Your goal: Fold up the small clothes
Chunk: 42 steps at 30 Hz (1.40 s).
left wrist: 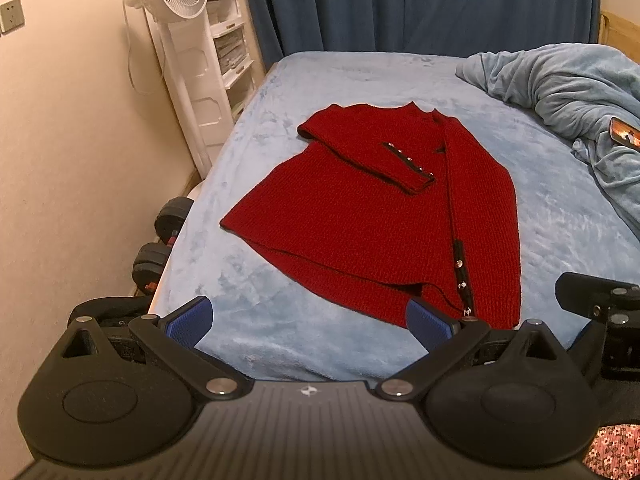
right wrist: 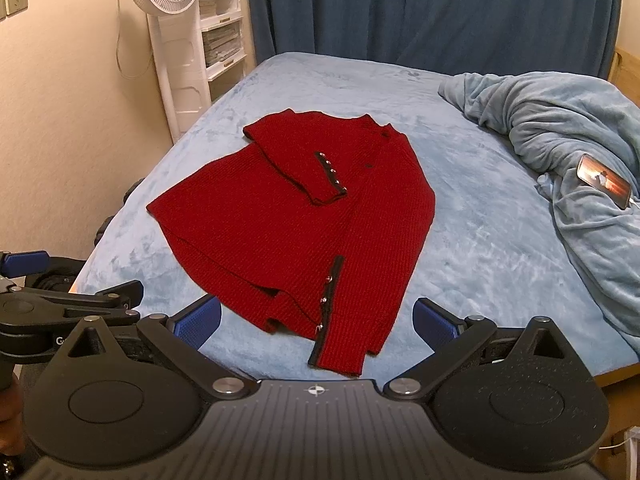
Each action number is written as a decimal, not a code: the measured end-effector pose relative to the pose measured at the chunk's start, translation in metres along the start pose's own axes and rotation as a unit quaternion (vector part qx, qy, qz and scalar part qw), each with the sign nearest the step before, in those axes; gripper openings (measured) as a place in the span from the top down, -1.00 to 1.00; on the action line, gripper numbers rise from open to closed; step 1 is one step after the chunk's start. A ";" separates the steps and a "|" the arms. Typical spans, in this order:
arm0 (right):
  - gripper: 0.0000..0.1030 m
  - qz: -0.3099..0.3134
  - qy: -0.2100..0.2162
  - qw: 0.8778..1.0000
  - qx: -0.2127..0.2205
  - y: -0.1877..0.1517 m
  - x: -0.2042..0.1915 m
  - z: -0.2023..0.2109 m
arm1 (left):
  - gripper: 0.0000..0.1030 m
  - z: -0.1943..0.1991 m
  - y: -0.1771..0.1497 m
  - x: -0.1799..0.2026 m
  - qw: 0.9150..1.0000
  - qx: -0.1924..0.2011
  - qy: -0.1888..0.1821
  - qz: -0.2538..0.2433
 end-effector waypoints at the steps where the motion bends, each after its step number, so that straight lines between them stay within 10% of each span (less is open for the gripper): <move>1: -0.96 0.000 0.000 1.000 0.000 0.000 0.000 0.000 | -0.99 0.000 0.000 0.000 1.000 0.000 -0.001 0.000; 42: -0.96 -0.002 0.003 1.000 -0.023 -0.001 0.001 -0.015 | -0.99 -0.013 -0.004 0.001 1.000 -0.016 -0.005 -0.002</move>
Point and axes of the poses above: each gripper's, at about its wrist camera, not at the fingertips, and z roughly against the way its jaws point, x to its right, y to its top, the point moved 2 cm from there along -z, roughly the way its jaws point, and after that the axes turned 10 degrees about -z, right-handed, at the moved point
